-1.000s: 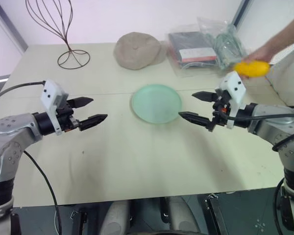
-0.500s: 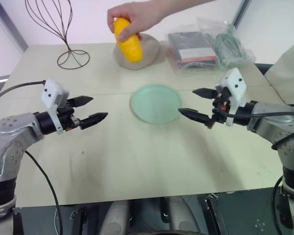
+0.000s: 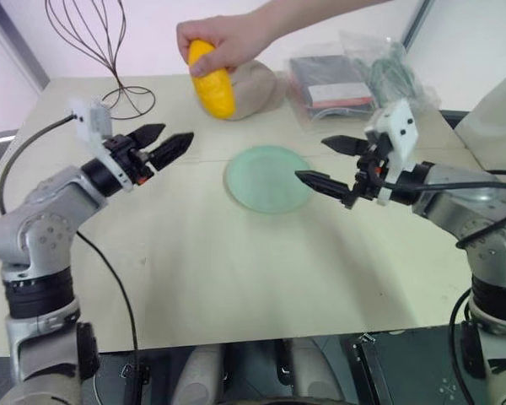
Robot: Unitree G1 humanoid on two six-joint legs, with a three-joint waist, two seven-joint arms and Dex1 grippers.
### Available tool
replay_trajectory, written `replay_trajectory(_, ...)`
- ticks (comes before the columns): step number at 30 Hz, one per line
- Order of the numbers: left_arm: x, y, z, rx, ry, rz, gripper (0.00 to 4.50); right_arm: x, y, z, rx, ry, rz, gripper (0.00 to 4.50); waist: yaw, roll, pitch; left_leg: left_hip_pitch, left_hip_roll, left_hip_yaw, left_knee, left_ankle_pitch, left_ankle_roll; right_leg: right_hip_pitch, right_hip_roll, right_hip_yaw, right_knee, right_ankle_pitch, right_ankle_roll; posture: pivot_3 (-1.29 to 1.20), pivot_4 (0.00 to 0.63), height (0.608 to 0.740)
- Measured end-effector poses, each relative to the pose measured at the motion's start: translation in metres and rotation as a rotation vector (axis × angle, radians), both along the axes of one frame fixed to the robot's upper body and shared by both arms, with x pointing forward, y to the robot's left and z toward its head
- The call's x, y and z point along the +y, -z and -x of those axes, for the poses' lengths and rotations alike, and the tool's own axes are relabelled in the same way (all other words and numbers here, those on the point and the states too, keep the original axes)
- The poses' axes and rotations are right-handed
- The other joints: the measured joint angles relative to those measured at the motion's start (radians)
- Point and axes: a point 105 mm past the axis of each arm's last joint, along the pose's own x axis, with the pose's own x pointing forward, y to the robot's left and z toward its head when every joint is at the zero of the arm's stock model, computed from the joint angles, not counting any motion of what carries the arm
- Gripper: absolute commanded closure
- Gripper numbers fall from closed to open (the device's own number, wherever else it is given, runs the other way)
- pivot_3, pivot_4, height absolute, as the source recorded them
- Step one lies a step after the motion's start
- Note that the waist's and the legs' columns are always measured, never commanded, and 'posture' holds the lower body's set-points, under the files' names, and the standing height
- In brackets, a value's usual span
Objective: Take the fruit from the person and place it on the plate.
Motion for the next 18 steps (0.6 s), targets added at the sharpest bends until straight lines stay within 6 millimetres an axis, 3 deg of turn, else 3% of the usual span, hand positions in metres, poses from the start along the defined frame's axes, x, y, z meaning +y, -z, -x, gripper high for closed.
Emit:
replay_trajectory(5, -0.005, -0.012, -0.019, 0.01, -0.013, 0.05, 0.0, 0.001, 0.0, -0.001, 0.0, 0.003, -0.005, 0.06, 0.001, 0.0, 0.0, 0.0, -0.001, 0.0, 0.0, 0.0, 0.0, 0.0, 0.001, 0.0, 0.0, 0.0, 0.0, 0.0, 0.15, 0.74)
replay_trajectory(9, -0.007, -0.006, -0.034, 0.045, -0.027, 0.073, 0.0, 0.001, 0.0, -0.001, -0.002, 0.01, -0.006, 0.06, 0.001, 0.0, 0.0, 0.0, -0.001, 0.0, 0.0, 0.0, 0.0, 0.0, 0.001, 0.0, 0.0, 0.0, 0.0, 0.0, 0.15, 0.74)
replay_trajectory(13, -0.016, 0.0, -0.039, 0.071, -0.001, 0.09, 0.0, 0.001, -0.001, -0.001, -0.007, 0.019, -0.005, 0.06, 0.001, 0.0, 0.0, 0.0, -0.001, 0.0, 0.0, 0.0, 0.0, 0.0, 0.0, 0.0, 0.0, 0.0, 0.0, 0.0, 0.15, 0.74)
replay_trajectory(18, -0.024, -0.01, -0.04, 0.048, 0.039, 0.102, 0.0, 0.001, -0.001, 0.0, -0.005, 0.024, -0.007, 0.06, 0.001, 0.0, 0.0, 0.0, -0.001, 0.0, 0.0, 0.0, 0.0, 0.0, 0.0, 0.0, 0.0, 0.0, 0.0, 0.0, 0.15, 0.74)
